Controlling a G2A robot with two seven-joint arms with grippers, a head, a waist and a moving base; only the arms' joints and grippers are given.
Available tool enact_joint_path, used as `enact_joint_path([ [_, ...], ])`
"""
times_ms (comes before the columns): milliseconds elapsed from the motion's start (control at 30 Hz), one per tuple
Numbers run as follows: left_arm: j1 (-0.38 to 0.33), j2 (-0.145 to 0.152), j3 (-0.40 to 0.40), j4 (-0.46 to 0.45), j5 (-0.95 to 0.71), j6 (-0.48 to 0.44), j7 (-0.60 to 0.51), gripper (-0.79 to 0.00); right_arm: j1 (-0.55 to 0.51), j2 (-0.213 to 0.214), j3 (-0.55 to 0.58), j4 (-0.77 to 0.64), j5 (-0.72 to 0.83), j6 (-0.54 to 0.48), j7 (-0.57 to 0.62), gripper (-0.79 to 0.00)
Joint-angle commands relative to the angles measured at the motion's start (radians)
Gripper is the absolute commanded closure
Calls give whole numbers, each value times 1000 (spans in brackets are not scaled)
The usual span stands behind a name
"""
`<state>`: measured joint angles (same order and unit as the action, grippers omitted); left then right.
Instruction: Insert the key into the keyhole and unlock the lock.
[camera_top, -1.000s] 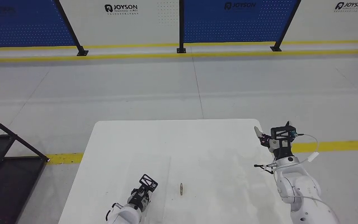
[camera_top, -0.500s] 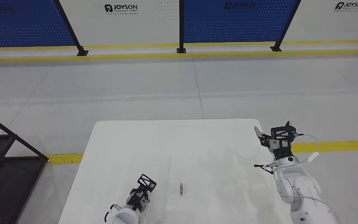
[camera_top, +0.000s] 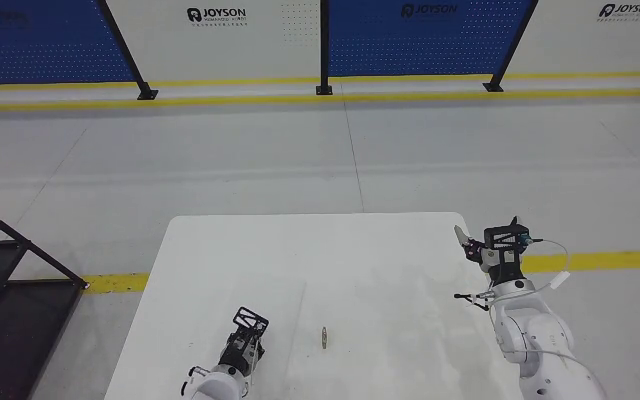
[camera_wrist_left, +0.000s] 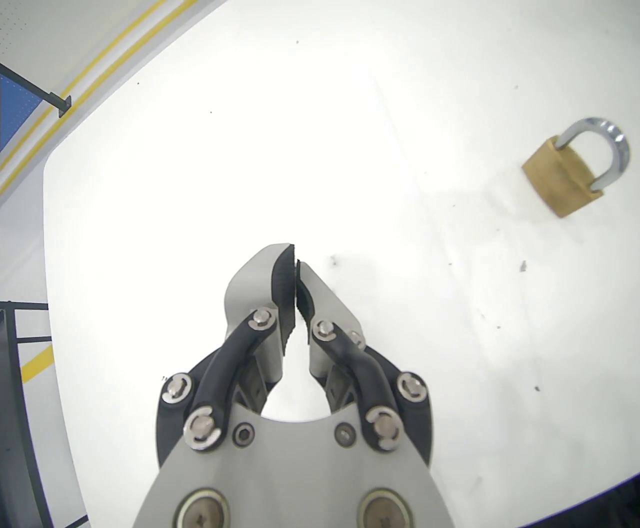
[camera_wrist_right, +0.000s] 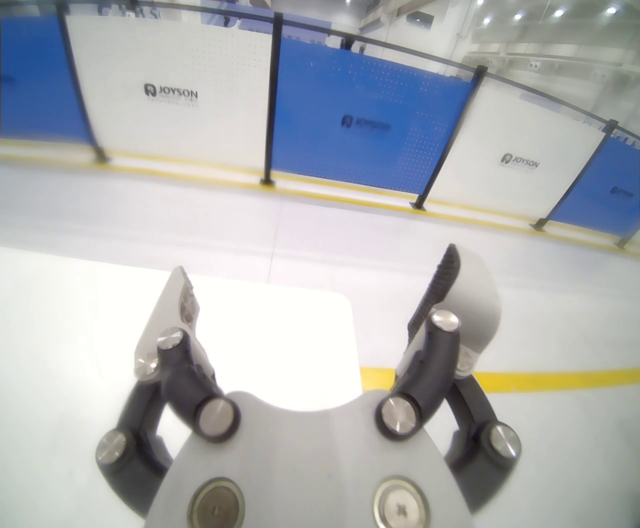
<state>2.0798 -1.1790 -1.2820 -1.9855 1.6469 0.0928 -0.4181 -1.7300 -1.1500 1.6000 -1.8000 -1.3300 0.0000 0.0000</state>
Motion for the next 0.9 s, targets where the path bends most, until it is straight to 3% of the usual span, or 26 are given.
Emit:
enact_joint_path([
  [0, 12, 1, -24, -27, -42, 0, 49, 0, 0, 0, 0, 0, 0, 0, 0, -785],
  [233, 78, 7, -130, -126, -211, -55, 354, 0, 1, 0, -2, 1, 7, -6, -1, -785],
  [333, 113, 10, -182, -141, -295, -120, 519, 0, -10, 0, -5, -1, -7, -42, -8, -785],
  [533, 163, 16, -267, -132, -445, -317, 800, 0, -60, -8, -94, -28, -182, 52, -6, -785],
  [700, 168, 21, -300, -92, -461, -442, 926, 0, -168, -9, -157, -88, -267, 9, -84, -785],
  [867, 167, 21, -302, -85, -454, -452, 935, 0, -287, -6, -214, -156, -372, -17, -171, -785],
])
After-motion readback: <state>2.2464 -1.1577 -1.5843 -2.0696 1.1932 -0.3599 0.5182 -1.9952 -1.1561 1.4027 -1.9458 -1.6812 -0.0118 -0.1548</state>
